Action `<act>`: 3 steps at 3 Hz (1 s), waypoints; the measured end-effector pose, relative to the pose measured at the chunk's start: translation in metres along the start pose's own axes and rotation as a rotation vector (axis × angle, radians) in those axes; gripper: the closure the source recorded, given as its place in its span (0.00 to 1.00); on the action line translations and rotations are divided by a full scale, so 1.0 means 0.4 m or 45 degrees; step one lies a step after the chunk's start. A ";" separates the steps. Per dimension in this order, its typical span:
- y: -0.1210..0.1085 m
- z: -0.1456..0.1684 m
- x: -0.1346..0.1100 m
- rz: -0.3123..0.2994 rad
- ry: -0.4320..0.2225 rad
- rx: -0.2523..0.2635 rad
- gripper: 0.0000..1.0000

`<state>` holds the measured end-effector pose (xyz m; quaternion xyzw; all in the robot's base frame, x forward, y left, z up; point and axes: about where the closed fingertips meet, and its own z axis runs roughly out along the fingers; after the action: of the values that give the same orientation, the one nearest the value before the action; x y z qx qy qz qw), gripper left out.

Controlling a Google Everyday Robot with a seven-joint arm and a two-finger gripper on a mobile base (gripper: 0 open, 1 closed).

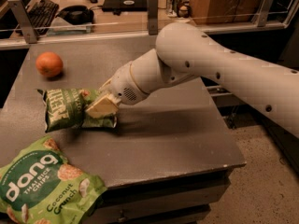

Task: Move green jalapeno chip bag near green rice chip bag

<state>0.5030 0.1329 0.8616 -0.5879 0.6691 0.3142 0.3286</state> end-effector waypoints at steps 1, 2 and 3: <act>0.019 0.006 0.003 0.000 0.010 -0.023 0.16; 0.018 -0.023 -0.003 -0.015 0.021 -0.012 0.00; -0.002 -0.081 -0.010 -0.025 0.017 0.041 0.00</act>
Offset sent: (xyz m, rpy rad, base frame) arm -0.0108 -0.0035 0.0031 -0.0236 0.0117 0.0291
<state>0.5019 0.1090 0.8840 -0.5912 0.6703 0.2962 0.3368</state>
